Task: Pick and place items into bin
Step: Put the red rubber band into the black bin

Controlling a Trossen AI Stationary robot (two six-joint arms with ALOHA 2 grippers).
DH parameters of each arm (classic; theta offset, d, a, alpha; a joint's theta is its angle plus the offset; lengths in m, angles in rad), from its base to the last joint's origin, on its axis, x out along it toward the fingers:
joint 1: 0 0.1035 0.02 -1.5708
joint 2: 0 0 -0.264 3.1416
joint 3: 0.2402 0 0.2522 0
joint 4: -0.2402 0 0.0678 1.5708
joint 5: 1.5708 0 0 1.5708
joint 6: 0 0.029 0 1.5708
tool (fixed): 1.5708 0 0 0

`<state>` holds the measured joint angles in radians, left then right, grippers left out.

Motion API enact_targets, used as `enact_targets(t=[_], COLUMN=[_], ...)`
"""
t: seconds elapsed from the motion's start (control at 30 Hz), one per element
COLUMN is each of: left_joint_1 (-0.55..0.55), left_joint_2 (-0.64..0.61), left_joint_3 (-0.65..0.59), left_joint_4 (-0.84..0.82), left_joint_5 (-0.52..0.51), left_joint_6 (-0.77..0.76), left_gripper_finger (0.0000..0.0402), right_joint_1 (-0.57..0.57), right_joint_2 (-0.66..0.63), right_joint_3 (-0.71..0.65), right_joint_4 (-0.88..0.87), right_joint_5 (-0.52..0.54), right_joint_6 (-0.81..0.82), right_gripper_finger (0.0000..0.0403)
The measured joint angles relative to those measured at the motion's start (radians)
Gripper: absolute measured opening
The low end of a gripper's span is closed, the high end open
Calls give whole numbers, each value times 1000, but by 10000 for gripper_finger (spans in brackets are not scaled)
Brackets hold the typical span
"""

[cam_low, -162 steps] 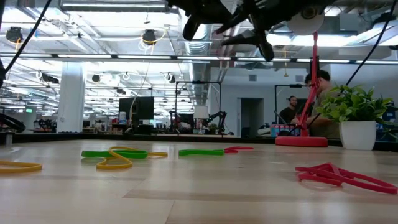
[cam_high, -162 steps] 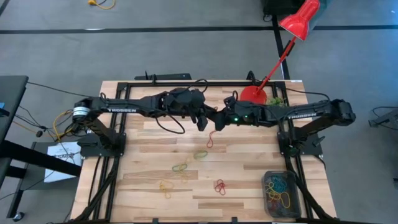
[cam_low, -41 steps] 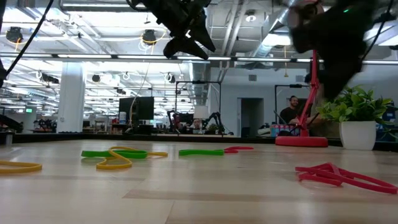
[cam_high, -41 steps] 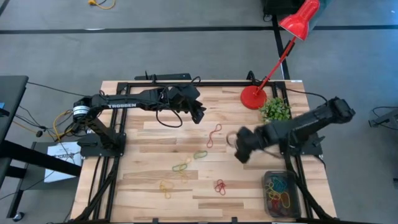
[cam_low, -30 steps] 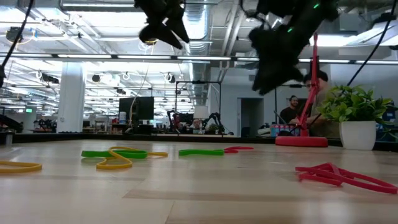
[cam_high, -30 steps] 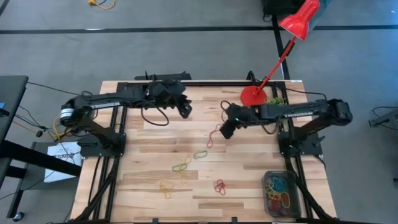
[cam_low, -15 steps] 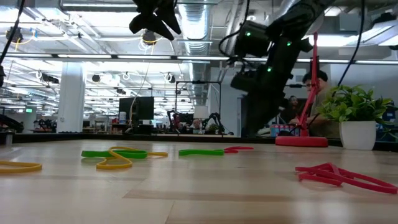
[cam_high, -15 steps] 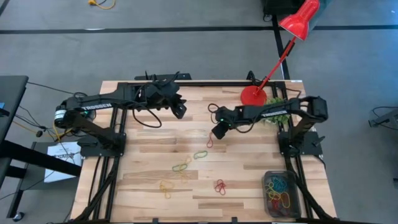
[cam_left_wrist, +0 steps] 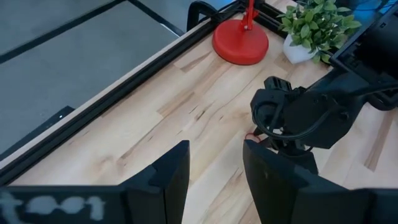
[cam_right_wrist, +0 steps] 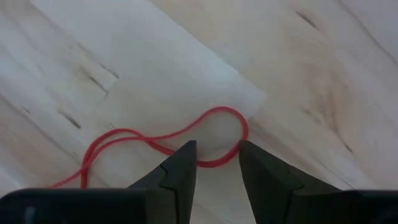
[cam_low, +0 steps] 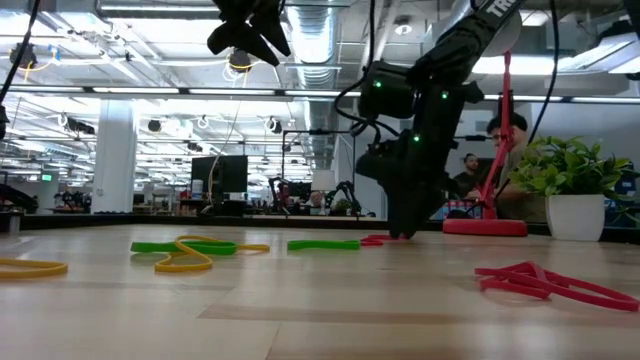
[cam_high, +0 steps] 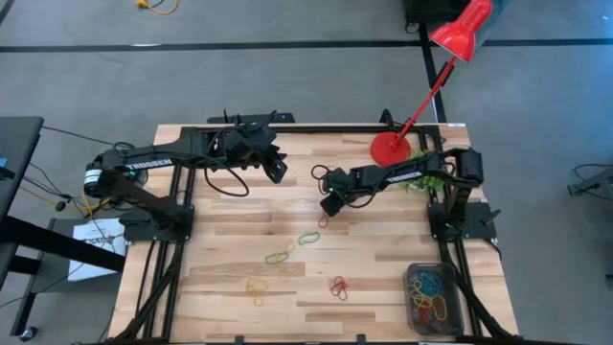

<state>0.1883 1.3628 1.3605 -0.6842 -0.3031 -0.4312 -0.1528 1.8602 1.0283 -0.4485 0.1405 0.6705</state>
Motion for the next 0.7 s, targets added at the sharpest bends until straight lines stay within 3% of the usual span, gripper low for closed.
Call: enact_targets(t=[0.27,0.37,0.53,0.7], left_joint_1=[0,0,0,0], left_joint_2=[0,0,0,0], left_joint_3=[0,0,0,0], left_joint_4=[1,1,1,1], left_joint_5=[0,0,0,0], left_joint_6=[0,0,0,-5], left_gripper_finger=[139,139,139,139], right_joint_1=[0,0,0,12], right_joint_2=[4,5,7,-20], right_joint_3=[0,0,-1,15], right_joint_4=[20,21,29,31], right_joint_5=[4,4,3,-65], right_joint_6=[10,10,10,3], right_gripper_finger=[111,87,14,12])
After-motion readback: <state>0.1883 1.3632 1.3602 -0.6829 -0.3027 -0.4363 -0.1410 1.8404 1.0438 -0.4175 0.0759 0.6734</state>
